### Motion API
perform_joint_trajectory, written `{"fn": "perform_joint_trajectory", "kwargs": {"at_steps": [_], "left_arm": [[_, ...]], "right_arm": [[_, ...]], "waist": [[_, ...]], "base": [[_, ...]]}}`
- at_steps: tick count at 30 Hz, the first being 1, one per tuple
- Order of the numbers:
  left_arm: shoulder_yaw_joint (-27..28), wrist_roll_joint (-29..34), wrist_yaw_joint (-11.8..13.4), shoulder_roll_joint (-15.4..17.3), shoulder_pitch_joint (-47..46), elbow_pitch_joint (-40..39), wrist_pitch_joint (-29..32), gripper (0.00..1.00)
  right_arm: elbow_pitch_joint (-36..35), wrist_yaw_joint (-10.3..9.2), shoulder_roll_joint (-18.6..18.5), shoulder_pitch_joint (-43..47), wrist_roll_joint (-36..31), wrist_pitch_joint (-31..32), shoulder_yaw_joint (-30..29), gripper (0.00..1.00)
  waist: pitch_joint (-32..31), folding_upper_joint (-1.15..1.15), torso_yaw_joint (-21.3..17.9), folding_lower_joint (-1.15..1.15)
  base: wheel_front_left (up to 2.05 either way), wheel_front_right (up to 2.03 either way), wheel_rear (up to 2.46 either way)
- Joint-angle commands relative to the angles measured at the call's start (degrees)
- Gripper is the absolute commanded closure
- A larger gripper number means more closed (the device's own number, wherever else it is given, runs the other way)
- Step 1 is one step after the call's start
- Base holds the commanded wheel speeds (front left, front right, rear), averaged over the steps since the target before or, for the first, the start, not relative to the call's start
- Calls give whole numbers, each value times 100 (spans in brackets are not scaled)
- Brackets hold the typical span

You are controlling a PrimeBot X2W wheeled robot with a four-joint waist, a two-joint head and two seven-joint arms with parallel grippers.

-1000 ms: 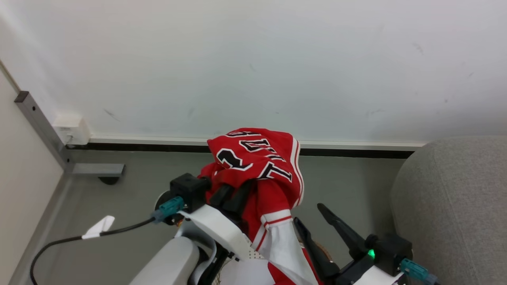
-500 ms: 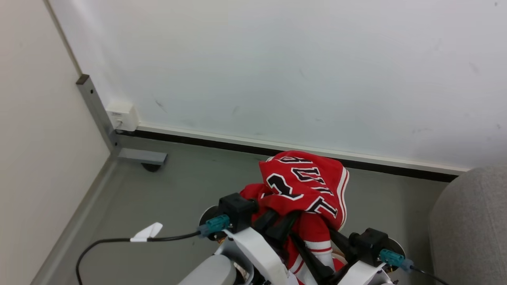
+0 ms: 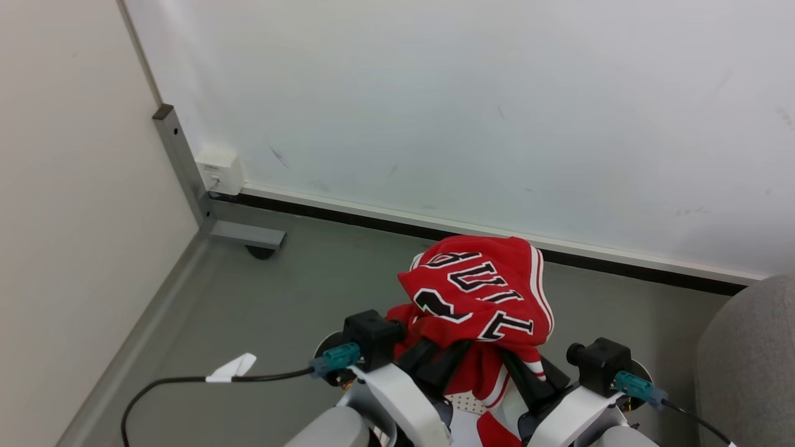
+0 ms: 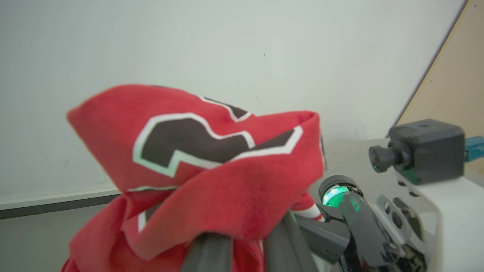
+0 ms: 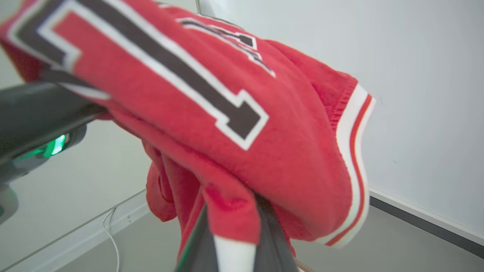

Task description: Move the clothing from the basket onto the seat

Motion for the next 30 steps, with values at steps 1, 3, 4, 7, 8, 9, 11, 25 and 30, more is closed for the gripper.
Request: {"fn": "perform_joint_trajectory", "kwargs": {"at_steps": [1,3,4,7,8,9,11,25,30], "left_arm": [[14,-47,20,42,93,42,-40,100],[14,-50,43,53,94,64,-50,100],[21,-56,50,58,98,77,-61,100],[21,-63,66,54,137,137,-111,54],[1,-65,54,47,147,148,-139,0],[1,-65,54,47,147,148,-139,0],[-37,-57,31,44,182,192,-172,0],[-171,260,-12,101,271,201,-380,0],[-80,382,17,126,277,134,-387,0]], "right_arm": [[-55,-12,6,60,-67,3,-74,100],[-101,-12,24,101,-74,4,-163,100],[-131,-12,39,125,-79,4,-197,100],[-271,-12,50,172,-90,3,-405,100],[-317,-12,54,198,-106,2,-491,100],[-317,-12,54,198,-106,2,-491,100],[-430,-12,51,263,-123,3,-672,100],[-990,-12,-175,432,-301,3,-1642,100],[-1199,-12,-349,512,-430,1,-1980,100]], "waist": [[26,0,-53,0],[42,0,-99,0],[52,0,-128,0],[73,0,-237,0],[86,0,-285,0],[86,0,-285,0],[125,0,-402,0],[366,0,-1995,0],[362,0,-2689,0]], "base": [[0,0,0],[0,0,0],[0,0,0],[0,0,0],[0,0,0],[0,0,0],[0,0,0],[0,0,0],[0,0,0]]}}
